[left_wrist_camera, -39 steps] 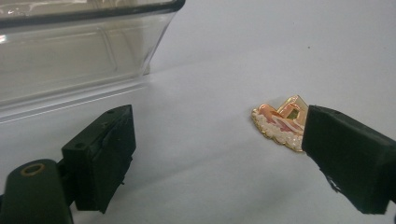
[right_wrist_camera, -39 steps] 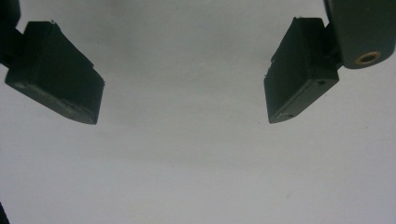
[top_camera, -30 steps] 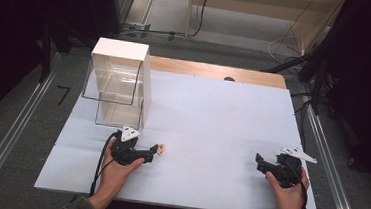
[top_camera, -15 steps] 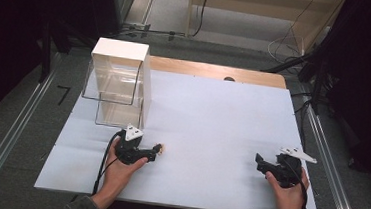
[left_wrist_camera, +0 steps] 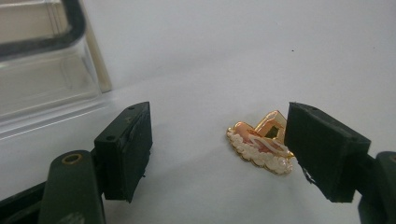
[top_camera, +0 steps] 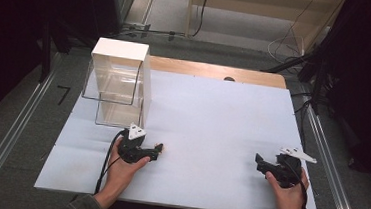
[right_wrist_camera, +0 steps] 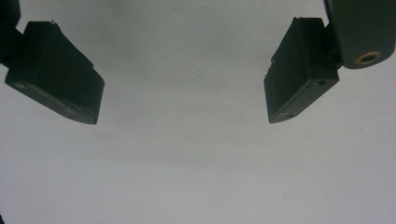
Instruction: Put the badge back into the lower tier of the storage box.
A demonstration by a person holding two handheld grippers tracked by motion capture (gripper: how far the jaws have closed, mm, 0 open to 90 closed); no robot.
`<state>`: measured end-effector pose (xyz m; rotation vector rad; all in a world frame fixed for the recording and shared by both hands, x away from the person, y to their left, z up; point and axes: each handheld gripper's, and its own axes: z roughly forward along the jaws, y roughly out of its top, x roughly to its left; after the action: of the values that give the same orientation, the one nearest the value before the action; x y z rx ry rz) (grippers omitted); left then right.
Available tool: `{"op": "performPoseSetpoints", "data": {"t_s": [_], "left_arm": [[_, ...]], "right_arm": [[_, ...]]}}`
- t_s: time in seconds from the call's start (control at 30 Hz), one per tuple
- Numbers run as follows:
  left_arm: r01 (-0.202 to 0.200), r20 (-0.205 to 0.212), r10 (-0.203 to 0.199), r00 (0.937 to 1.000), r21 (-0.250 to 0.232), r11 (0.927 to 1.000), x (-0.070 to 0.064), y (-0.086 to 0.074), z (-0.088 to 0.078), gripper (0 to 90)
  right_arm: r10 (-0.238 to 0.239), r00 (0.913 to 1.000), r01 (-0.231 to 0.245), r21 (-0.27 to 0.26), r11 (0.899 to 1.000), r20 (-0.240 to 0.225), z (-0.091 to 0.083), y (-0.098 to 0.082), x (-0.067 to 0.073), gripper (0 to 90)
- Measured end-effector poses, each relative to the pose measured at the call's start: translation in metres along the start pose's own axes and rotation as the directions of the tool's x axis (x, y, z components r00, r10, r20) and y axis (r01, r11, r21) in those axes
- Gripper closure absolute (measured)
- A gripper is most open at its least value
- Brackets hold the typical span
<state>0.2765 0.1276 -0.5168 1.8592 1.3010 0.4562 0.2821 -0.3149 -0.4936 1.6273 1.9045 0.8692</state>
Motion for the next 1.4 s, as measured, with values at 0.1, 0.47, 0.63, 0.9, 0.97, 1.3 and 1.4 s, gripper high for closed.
{"op": "performPoseSetpoints", "data": {"t_s": [0.1, 0.47, 0.63, 0.9, 0.97, 1.3, 1.4], "left_arm": [[-0.005, -0.004, 0.005, 1.0000, 0.004, 1.0000, -0.001, 0.001, 0.001, 25.2], [-0.031, -0.001, 0.031, 0.9995, 0.014, 0.9994, -0.006, 0.002, 0.004, 31.6], [-0.042, 0.004, 0.041, 0.9991, 0.016, 0.9990, -0.008, 0.003, 0.005, 34.2], [-0.067, 0.024, 0.067, 0.9975, 0.017, 0.9976, -0.014, 0.003, 0.007, 46.0], [-0.068, 0.036, 0.067, 0.9971, 0.015, 0.9976, -0.016, 0.003, 0.008, 50.2], [-0.081, 0.081, 0.080, 0.9934, 0.005, 0.9967, -0.019, 0.003, 0.008, 70.1], [-0.076, 0.098, 0.077, 0.9922, -0.010, 0.9970, -0.019, 0.004, 0.006, 77.3]], "right_arm": [[0.001, 1.0000, -0.001, 0.001, 1.000, 0.000, 0.000, 0.000, 0.000, 10.8], [0.001, 1.0000, -0.001, 0.004, 1.000, -0.004, 0.000, 0.000, 0.000, 10.8], [0.000, 1.0000, 0.000, 0.005, 1.000, -0.006, 0.000, 0.000, 0.001, 10.8], [0.000, 1.0000, 0.000, 0.006, 1.000, -0.007, 0.000, 0.000, 0.000, 10.8], [0.000, 1.0000, 0.000, 0.006, 1.000, -0.007, 0.000, 0.000, 0.000, 10.8], [-0.001, 1.0000, 0.001, 0.007, 1.000, -0.008, 0.000, 0.000, 0.000, 10.8], [-0.001, 1.0000, 0.001, 0.007, 1.000, -0.008, 0.000, 0.000, 0.000, 10.8]]}}
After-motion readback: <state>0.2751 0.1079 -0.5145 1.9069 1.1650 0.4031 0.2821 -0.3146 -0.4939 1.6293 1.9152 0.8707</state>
